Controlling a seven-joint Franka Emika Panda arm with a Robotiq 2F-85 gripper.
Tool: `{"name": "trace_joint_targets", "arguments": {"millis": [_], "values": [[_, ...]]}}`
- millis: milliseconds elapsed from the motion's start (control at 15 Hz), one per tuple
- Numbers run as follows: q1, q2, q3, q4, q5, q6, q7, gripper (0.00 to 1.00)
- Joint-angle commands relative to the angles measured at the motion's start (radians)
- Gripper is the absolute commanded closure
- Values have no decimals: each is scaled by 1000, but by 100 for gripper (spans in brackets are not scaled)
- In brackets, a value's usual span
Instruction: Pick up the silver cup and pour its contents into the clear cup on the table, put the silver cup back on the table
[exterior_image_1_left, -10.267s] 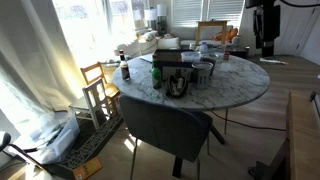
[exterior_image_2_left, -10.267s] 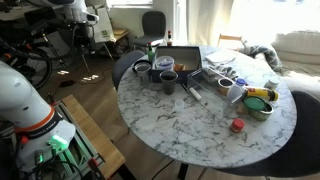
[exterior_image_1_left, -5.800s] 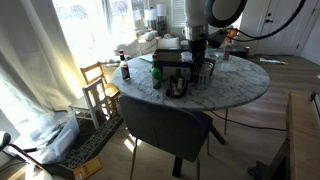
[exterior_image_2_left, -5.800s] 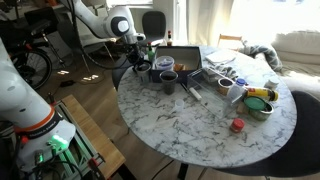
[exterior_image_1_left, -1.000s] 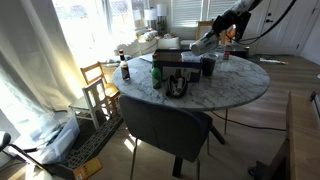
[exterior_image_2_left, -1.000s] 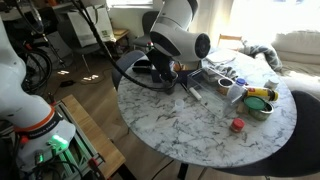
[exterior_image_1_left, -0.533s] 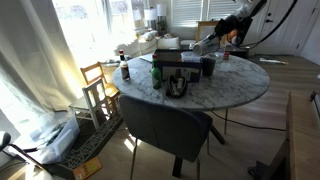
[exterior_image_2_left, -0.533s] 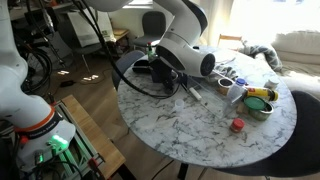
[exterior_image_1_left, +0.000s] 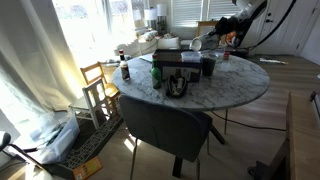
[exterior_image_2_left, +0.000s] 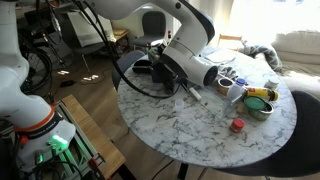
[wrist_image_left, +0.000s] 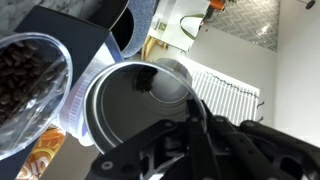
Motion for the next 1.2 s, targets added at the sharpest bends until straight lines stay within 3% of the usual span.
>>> {"name": "trace_joint_targets", "arguments": {"millis": [0, 667, 1133], "values": [[-31, 54, 14, 45, 38, -67, -20, 99], [-57, 114, 13, 85, 84, -174, -42, 99], [-59, 137, 11, 90, 103, -183, -50, 99]]}}
